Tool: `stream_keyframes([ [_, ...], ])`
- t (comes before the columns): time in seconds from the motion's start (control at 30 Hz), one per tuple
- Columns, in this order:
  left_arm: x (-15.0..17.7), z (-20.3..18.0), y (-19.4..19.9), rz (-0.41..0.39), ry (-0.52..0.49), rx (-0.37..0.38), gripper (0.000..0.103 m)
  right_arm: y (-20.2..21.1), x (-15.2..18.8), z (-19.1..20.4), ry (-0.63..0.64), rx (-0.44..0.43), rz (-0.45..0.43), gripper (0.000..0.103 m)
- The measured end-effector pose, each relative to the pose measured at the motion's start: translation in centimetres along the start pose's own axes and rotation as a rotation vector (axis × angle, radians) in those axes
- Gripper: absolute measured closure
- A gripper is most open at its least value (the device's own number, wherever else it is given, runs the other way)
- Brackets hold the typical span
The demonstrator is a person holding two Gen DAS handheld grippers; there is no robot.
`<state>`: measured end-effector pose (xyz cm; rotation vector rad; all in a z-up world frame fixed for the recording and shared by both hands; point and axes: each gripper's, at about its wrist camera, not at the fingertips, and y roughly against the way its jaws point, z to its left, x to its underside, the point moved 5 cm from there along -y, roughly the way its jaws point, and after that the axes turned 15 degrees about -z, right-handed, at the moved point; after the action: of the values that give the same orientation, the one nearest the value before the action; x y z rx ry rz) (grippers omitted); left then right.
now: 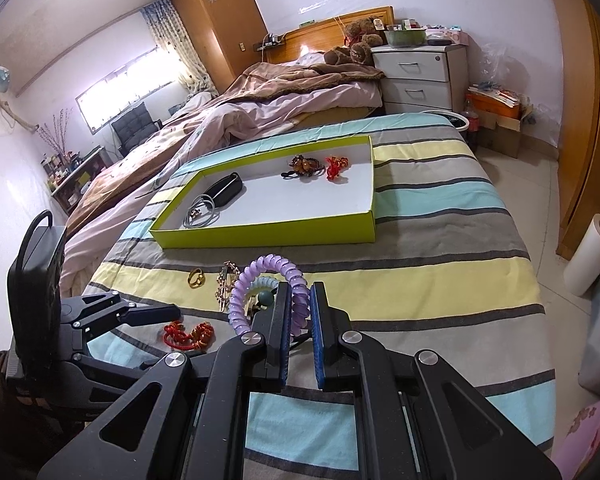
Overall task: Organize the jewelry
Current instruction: 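Carry the red ornament with the left gripper over the green box while the right carries the purple coil there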
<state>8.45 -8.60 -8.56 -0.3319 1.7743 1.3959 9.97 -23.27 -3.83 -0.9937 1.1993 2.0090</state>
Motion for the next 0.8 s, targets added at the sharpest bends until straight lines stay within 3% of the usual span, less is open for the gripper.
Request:
stream_keyframes([
  [0.03, 0.0, -0.1, 0.0, -0.004, -0.005, 0.007, 0.050, 0.0, 0.0, 0.0, 0.000, 0.000, 0.000, 0.094],
  [0.1, -0.1, 0.0, 0.1, -0.004, -0.012, 0.006, 0.068, -0.1, 0.0, 0.0, -0.001, -0.001, 0.001, 0.094],
  [0.17, -0.2, 0.0, 0.1, -0.001, -0.009, 0.017, 0.076, -0.1, 0.0, 0.0, 0.000, 0.001, 0.000, 0.094],
  [0.57, -0.8, 1.1, 1.6, -0.052, 0.057, 0.025, 0.082, -0.1, -0.2, -0.1, 0.000, 0.005, -0.006, 0.094],
  [0.8, -3.2, 2.9, 2.7, -0.108, 0.087, 0.004, 0.082, -0.4, -1.6, 0.2, 0.014, 0.016, -0.022, 0.094],
])
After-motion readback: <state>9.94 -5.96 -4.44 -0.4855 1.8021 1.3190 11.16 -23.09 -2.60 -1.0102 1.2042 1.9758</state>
